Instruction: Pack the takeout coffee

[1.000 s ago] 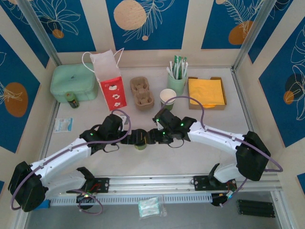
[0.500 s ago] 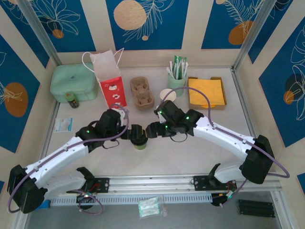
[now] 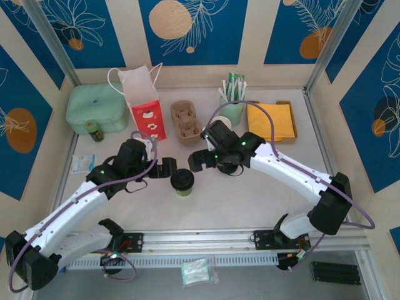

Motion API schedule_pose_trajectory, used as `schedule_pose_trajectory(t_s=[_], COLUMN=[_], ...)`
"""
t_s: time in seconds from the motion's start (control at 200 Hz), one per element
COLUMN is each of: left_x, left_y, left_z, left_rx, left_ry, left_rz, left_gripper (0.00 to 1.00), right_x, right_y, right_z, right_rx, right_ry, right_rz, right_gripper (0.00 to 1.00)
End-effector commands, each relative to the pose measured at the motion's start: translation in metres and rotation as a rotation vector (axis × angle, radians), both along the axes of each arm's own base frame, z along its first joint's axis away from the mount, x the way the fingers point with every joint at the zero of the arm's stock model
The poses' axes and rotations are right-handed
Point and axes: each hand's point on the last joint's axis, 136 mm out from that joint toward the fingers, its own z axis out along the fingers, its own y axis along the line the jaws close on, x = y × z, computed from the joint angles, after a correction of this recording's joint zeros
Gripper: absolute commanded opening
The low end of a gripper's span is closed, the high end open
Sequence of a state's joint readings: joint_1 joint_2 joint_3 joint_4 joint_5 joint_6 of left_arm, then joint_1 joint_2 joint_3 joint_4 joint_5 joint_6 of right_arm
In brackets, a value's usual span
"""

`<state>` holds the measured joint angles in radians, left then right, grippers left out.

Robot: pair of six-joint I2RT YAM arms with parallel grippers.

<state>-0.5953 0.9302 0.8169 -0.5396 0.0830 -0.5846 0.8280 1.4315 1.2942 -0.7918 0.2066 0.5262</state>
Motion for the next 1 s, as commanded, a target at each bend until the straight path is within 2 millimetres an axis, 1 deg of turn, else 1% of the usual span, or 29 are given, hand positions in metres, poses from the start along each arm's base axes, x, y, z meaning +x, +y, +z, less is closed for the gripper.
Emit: schedule_pose_trajectory(t_s=[0.0, 0.125, 0.2, 0.295, 0.365, 0.5, 0.605, 0.725, 0.86, 0.995], left_x=[-0.002, 0.0, 0.001, 0.003, 0.005, 0.008, 0.008, 0.008, 0.008, 0.007], left_y=[0.011, 0.021, 0.026, 0.032, 0.037, 0.046, 0.052, 0.059, 0.062, 0.063], left_z=[0.003, -0.001, -0.002, -0.005, -0.006, -0.006, -0.005, -0.002, -0.001, 0.0], left_rx=[0.005, -0.002, -0.003, -0.01, -0.024, -0.059, -0.072, -0.083, -0.093, -0.1], left_ry=[-0.01, 0.005, 0.008, 0.017, 0.026, 0.034, 0.035, 0.031, 0.03, 0.029], left_rz=[0.005, 0.027, 0.037, 0.053, 0.066, 0.096, 0.111, 0.13, 0.137, 0.14], left_gripper=[0.99, 1.0, 1.0, 0.99, 0.99, 0.99, 0.99, 0.99, 0.99, 0.99], right_x=[0.009, 0.004, 0.0, -0.009, -0.014, -0.022, -0.025, -0.027, -0.029, -0.029], right_y=[-0.005, 0.006, 0.013, 0.023, 0.03, 0.041, 0.048, 0.056, 0.064, 0.069], right_z=[0.02, 0.03, 0.038, 0.043, 0.042, 0.025, 0.009, -0.005, -0.019, -0.031], right_rx=[0.035, 0.18, 0.235, 0.261, 0.22, 0.024, -0.127, -0.26, -0.354, -0.387], right_ry=[-0.014, 0.082, 0.105, 0.126, 0.136, 0.144, 0.139, 0.121, 0.117, 0.125], right_rz=[-0.024, 0.028, 0.063, 0.122, 0.154, 0.201, 0.236, 0.274, 0.307, 0.319], right_gripper=[0.99, 0.99, 0.99, 1.0, 0.95, 0.9, 0.9, 0.91, 0.93, 0.94])
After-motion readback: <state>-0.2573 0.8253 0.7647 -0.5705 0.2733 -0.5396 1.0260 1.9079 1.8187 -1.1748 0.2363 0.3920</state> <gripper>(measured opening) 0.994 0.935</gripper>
